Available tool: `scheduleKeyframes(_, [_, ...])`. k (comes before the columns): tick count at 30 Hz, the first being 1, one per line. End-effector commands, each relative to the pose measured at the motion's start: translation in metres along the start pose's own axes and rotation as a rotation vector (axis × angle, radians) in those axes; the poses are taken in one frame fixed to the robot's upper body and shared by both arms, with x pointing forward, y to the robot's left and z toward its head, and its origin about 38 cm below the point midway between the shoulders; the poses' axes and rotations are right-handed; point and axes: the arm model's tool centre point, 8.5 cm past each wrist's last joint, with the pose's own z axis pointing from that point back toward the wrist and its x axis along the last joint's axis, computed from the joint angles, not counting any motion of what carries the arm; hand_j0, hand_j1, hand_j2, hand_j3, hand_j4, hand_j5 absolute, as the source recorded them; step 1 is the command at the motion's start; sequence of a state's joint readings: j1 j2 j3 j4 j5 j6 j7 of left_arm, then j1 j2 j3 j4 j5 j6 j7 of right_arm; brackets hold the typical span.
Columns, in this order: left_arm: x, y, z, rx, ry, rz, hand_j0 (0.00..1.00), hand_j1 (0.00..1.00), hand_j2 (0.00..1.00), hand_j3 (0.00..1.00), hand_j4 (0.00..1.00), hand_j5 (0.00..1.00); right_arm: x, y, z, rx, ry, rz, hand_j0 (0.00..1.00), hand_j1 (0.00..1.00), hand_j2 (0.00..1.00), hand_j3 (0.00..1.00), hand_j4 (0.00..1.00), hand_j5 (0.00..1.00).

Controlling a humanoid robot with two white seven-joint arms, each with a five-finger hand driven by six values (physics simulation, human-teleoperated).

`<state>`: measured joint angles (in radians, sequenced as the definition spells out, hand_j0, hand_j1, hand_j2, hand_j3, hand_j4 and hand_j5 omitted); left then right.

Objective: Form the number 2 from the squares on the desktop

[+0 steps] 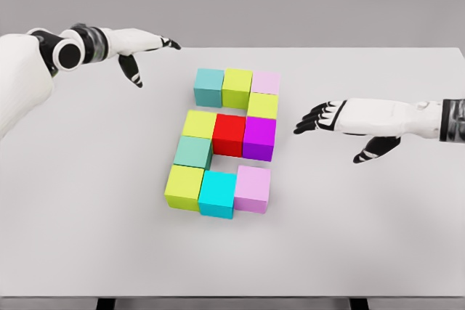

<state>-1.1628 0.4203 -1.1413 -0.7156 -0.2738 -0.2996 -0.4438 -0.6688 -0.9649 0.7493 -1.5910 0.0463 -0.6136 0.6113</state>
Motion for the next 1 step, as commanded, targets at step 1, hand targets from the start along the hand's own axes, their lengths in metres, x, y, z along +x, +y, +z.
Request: scheduleKeyframes(1, [-0.0031, 0.0009, 0.0024, 0.009, 0.001, 0.024, 1.0, 1.0, 1.0, 1.0, 1.0, 1.0, -0.0007, -0.0009, 0.0012, -0.006, 0.002, -0.007, 1.0, 1.0, 1.0, 1.0, 1.0, 1.0])
